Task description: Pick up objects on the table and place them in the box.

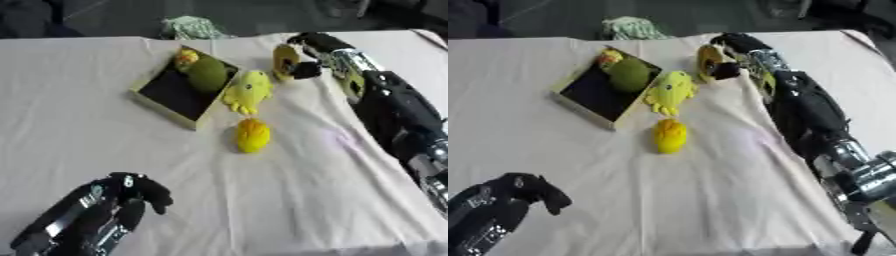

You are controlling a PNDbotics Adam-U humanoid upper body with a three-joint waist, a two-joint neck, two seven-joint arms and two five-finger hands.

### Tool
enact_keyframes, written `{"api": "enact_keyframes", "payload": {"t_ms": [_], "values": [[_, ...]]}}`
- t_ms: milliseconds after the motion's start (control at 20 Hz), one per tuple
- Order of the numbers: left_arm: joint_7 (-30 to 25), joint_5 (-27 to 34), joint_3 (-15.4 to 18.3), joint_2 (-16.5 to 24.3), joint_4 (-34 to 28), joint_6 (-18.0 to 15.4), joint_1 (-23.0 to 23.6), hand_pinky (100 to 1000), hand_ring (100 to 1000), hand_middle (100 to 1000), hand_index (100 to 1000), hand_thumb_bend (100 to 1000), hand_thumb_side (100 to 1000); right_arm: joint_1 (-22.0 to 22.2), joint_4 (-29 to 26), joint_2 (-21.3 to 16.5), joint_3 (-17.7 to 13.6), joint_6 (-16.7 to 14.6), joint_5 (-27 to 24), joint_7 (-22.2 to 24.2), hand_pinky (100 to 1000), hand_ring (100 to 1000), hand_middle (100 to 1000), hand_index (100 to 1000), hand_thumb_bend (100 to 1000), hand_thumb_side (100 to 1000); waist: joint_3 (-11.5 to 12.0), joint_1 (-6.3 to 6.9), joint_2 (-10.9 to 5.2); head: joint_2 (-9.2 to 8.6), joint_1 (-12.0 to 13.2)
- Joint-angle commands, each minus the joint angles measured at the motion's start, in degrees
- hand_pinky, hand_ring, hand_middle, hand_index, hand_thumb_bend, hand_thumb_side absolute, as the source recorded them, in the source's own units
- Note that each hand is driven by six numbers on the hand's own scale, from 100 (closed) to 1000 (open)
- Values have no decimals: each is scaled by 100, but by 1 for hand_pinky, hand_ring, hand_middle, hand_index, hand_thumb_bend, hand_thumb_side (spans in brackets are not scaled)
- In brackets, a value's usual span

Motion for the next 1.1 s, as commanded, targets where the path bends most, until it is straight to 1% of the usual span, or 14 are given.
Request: {"api": "enact_keyframes", "payload": {"t_ms": [50,100,200,300,400,500,650,700,850,900,950,1000,1050,1100], "values": [[16,-23,37,46,-123,-6,-15,727,698,526,737,100,704,-93,-7,-102,-40,-87,64,210,779,834,895,952,100,597,-11,12,-76,-54,-20],[16,-23,37,45,-123,-7,-16,727,698,526,737,100,704,-92,-13,-95,-41,-74,124,213,780,833,892,951,100,573,-9,16,-75,-58,-25],[16,-23,37,44,-123,-9,-16,727,698,526,737,100,705,-91,-20,-74,-40,-26,274,166,783,832,888,950,100,490,-7,22,-71,-61,-38],[15,-24,35,41,-123,-10,-17,727,698,526,737,100,706,-88,-35,-48,-31,24,463,64,788,832,886,949,100,395,-5,26,-66,-65,-50],[12,-25,33,38,-123,-13,-19,727,698,526,737,100,707,-74,-53,-21,-16,68,696,-81,791,830,874,945,100,324,0,30,-59,-74,-60],[10,-28,32,34,-123,-14,-19,727,698,526,737,100,709,-55,-33,22,-19,101,902,-226,784,820,851,936,100,292,6,37,-50,-81,-75],[8,-35,29,30,-123,-17,-21,727,698,527,737,100,710,-31,8,83,-34,153,1114,-481,759,792,797,902,100,293,9,46,-35,-85,-92],[8,-38,28,29,-123,-19,-22,727,698,527,737,100,710,-23,19,100,-40,175,1159,-580,734,767,754,863,100,290,10,48,-32,-84,-96],[10,-42,29,28,-123,-22,-24,727,698,527,737,100,710,3,52,135,-57,258,1251,-922,684,717,662,791,100,278,12,51,-26,-91,-108],[9,-41,27,28,-123,-22,-25,727,698,527,737,100,711,10,64,142,-59,278,1264,-1035,650,680,590,734,121,271,12,51,-25,-94,-114],[7,-41,26,28,-123,-22,-25,727,698,527,737,100,710,17,75,148,-58,288,1270,-1129,647,677,583,728,124,271,12,51,-26,-97,-117],[6,-40,24,28,-123,-22,-27,727,698,527,737,100,709,22,85,153,-58,292,1269,-1216,613,632,509,664,146,268,11,51,-26,-102,-119],[5,-38,24,27,-123,-23,-29,727,699,527,737,100,709,26,92,157,-59,296,1264,-1302,602,618,489,646,153,267,11,51,-27,-107,-122],[6,-35,25,28,-123,-23,-32,727,699,527,737,100,708,31,94,161,-61,299,1252,-1391,567,582,434,588,163,259,11,51,-28,-111,-125]]}}
